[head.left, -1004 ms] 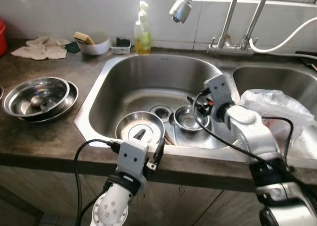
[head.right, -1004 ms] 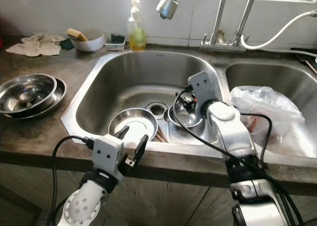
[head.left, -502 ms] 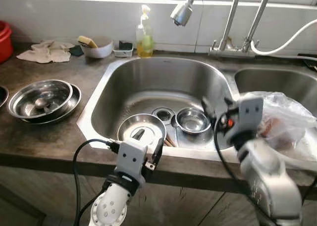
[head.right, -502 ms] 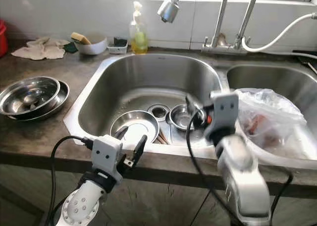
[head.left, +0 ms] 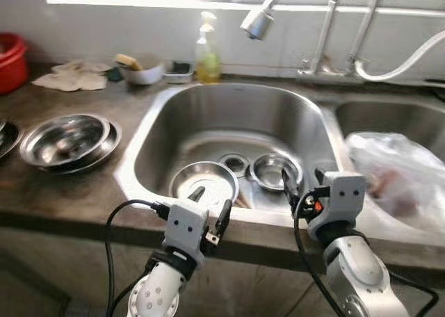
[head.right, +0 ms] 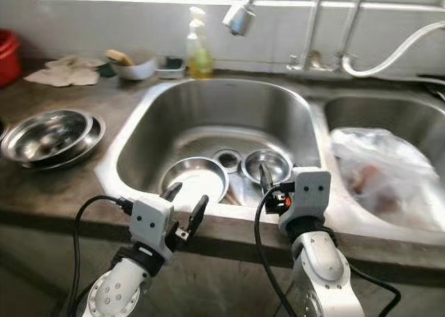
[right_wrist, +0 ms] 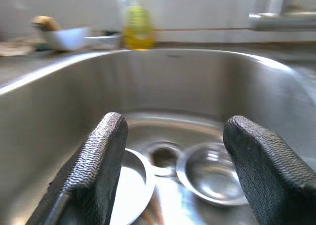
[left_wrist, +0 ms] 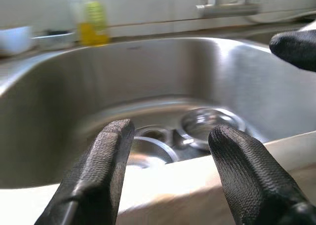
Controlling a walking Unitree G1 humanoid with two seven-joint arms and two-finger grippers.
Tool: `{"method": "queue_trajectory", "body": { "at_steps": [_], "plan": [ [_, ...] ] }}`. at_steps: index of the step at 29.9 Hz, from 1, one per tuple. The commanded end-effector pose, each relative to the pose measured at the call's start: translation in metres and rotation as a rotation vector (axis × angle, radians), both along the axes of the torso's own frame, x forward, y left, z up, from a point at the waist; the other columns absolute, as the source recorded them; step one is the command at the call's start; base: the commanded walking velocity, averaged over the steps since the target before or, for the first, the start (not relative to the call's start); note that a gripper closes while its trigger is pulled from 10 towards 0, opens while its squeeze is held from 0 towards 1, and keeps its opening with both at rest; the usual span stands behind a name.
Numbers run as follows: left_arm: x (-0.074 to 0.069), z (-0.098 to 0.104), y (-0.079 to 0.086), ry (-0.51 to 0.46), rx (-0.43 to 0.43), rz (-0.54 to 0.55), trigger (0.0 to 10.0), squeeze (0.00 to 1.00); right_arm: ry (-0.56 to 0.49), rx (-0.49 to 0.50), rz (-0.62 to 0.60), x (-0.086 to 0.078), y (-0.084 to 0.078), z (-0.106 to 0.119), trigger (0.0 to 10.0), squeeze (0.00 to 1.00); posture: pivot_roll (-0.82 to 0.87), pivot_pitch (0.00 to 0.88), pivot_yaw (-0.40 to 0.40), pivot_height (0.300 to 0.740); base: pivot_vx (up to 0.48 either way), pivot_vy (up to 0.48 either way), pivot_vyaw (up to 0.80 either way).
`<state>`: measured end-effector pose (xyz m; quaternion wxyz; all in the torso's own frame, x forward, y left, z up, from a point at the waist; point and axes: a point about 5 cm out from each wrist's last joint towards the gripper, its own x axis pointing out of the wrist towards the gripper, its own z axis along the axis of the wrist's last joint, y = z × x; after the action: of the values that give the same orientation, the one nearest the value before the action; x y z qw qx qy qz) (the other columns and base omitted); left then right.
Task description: Kitchen organization
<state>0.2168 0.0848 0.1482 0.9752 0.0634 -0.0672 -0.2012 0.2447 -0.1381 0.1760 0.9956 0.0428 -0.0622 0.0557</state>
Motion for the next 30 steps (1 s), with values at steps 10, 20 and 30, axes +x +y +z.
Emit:
{"method": "queue_trajectory", "body": {
  "at_steps": [10,20,30],
  "plan": [
    [-0.0016,-0.0023,-0.0015,0.007,0.003,-0.009,10.0,0.00,-0.026,-0.005,0.007,0.0020,0.0041,0.0009,10.0,0.00,0.14,0.064,-0.023,0.740,0.000,0.220,0.80],
    [-0.0010,-0.0032,-0.0022,0.011,0.011,-0.016,10.0,0.00,-0.032,0.002,0.021,0.0034,0.0072,0.0013,10.0,0.00,0.14,0.057,-0.021,0.740,0.000,0.143,0.80],
    [0.0000,-0.0029,-0.0020,0.010,0.011,-0.005,10.0,0.00,-0.032,0.009,0.025,0.0086,0.0076,0.0030,10.0,0.00,0.14,0.071,-0.023,0.740,0.000,0.048,0.48]
  ]
}}
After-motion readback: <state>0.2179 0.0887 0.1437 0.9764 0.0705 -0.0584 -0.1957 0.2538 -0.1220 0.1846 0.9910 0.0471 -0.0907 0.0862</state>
